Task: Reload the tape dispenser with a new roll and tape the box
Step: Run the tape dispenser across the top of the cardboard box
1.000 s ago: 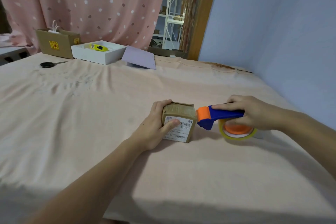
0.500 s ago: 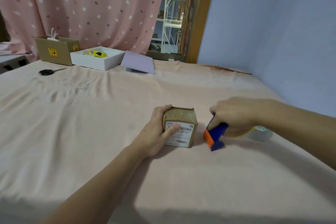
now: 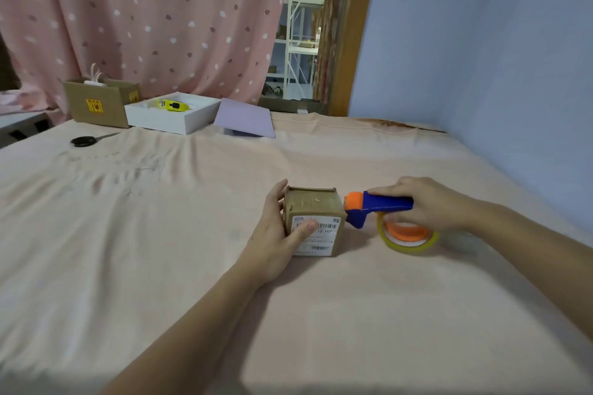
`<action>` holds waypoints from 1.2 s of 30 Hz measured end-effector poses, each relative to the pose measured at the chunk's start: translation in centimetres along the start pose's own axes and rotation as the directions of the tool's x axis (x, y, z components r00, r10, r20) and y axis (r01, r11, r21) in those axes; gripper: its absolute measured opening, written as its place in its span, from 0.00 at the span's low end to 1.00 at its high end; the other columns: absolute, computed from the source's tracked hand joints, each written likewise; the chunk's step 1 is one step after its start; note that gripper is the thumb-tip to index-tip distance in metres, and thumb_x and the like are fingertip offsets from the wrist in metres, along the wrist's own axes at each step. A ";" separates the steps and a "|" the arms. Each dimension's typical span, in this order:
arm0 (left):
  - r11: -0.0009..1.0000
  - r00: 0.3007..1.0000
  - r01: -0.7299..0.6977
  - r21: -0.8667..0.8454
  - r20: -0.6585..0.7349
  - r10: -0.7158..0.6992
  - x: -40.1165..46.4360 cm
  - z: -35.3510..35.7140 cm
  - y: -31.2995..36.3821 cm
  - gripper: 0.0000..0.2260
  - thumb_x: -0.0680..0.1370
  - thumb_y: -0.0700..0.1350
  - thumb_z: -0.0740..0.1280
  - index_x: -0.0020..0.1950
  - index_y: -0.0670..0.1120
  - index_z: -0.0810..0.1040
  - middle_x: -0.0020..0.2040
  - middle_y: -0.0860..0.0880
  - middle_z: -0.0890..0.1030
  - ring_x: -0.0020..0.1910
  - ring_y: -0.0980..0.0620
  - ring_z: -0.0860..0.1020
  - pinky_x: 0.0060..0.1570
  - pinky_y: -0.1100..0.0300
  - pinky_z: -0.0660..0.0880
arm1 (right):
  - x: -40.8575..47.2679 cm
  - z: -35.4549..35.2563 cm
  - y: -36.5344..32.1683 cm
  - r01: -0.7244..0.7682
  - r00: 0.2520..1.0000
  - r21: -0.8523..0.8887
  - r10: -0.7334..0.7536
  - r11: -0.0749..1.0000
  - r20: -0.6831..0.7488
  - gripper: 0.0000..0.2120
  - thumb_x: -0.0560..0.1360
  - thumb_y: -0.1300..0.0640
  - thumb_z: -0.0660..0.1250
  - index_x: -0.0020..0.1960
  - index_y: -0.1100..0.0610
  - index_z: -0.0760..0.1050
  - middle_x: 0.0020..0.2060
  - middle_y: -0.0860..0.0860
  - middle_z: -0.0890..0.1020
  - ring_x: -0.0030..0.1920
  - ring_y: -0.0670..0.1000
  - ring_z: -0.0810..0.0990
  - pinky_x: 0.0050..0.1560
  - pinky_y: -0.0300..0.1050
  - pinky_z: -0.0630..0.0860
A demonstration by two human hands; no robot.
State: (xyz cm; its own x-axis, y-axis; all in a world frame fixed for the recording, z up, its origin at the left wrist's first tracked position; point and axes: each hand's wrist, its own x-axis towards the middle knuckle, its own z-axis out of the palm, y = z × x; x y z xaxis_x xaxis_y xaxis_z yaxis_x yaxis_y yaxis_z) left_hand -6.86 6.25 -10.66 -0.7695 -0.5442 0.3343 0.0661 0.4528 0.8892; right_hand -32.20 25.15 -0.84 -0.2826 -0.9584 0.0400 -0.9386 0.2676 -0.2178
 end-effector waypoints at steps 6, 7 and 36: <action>0.999 0.999 0.018 0.040 -0.030 -0.017 0.3 0.2 -0.2 0.29 0.76 0.64 0.69 0.69 0.64 0.55 0.68 0.61 0.75 0.66 0.68 0.74 0.67 0.52 0.74 | -0.4 2.0 -1.0 -0.157 0.987 -0.103 0.153 0.982 -0.047 0.31 0.76 0.39 0.65 0.76 0.37 0.60 0.60 0.45 0.77 0.60 0.52 0.76 0.58 0.51 0.75; 0.998 0.999 0.025 0.049 -0.029 -0.023 0.3 0.2 -0.2 0.28 0.76 0.65 0.68 0.68 0.66 0.55 0.68 0.61 0.74 0.66 0.68 0.74 0.67 0.53 0.74 | -0.4 1.9 -1.5 -0.166 0.986 -0.132 0.162 0.977 -0.043 0.31 0.75 0.38 0.65 0.75 0.40 0.60 0.61 0.45 0.77 0.59 0.52 0.77 0.57 0.51 0.76; 0.990 0.981 0.139 -0.002 -0.139 -0.138 0.1 0.5 1.1 0.31 0.71 0.60 0.77 0.70 0.57 0.70 0.60 0.61 0.81 0.58 0.62 0.81 0.52 0.61 0.81 | -2.9 3.4 -1.8 -0.186 0.952 0.117 0.209 0.976 -0.225 0.22 0.70 0.47 0.68 0.64 0.43 0.71 0.57 0.44 0.72 0.56 0.50 0.75 0.56 0.51 0.76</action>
State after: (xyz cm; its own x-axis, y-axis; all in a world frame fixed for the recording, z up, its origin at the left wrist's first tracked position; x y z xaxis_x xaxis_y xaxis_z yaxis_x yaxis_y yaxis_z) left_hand -7.13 7.07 -9.77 -0.6753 -0.6944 0.2484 -0.0406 0.3713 0.9276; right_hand -29.07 27.11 -3.85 -0.5094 -0.8339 0.2122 -0.8399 0.4282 -0.3336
